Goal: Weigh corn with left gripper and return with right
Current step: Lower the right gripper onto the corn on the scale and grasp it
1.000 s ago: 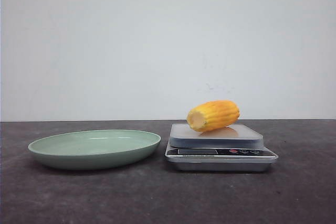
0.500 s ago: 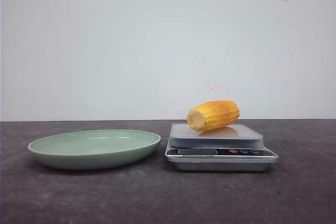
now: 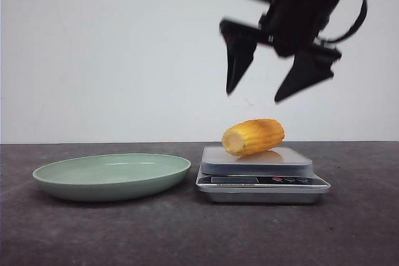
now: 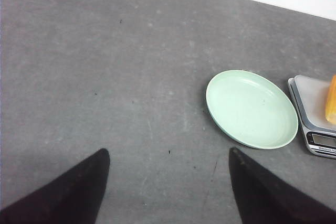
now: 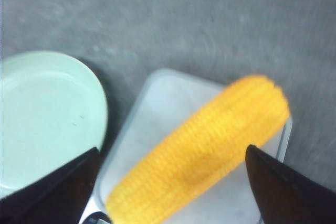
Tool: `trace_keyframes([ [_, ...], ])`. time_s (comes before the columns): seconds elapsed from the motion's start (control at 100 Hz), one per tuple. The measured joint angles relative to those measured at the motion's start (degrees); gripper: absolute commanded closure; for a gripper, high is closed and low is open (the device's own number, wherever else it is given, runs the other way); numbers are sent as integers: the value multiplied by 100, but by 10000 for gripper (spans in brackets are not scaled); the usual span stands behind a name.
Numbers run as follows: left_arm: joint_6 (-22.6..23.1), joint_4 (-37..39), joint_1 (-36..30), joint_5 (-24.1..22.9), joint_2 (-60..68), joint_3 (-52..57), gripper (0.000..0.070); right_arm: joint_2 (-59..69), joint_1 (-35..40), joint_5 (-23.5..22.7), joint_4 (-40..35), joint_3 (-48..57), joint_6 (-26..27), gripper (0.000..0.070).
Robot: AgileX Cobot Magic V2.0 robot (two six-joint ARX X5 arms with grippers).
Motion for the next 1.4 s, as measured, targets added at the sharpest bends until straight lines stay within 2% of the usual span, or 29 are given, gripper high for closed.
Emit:
trace_keyframes([
  [0.31, 28, 2, 0, 0, -105, -11, 268, 339, -9, 332, -101, 260, 289, 84],
  [0.68, 70, 2, 0, 0, -107, -11, 268, 647, -214, 168, -271, 295, 527, 91],
  [0.87, 87, 2, 0, 0, -109, -11, 268, 741, -94, 138, -372, 295, 568, 211],
  [0.97, 101, 0, 0, 0, -111, -11, 268, 752, -52, 144, -407, 295, 599, 397],
  [1.19, 164, 0, 0, -2, -111, -11, 268, 752, 13, 146, -398, 295, 636, 700],
  [1.4, 205, 0, 0, -2, -111, -11, 268, 752, 131, 229, -345, 297, 627, 700],
])
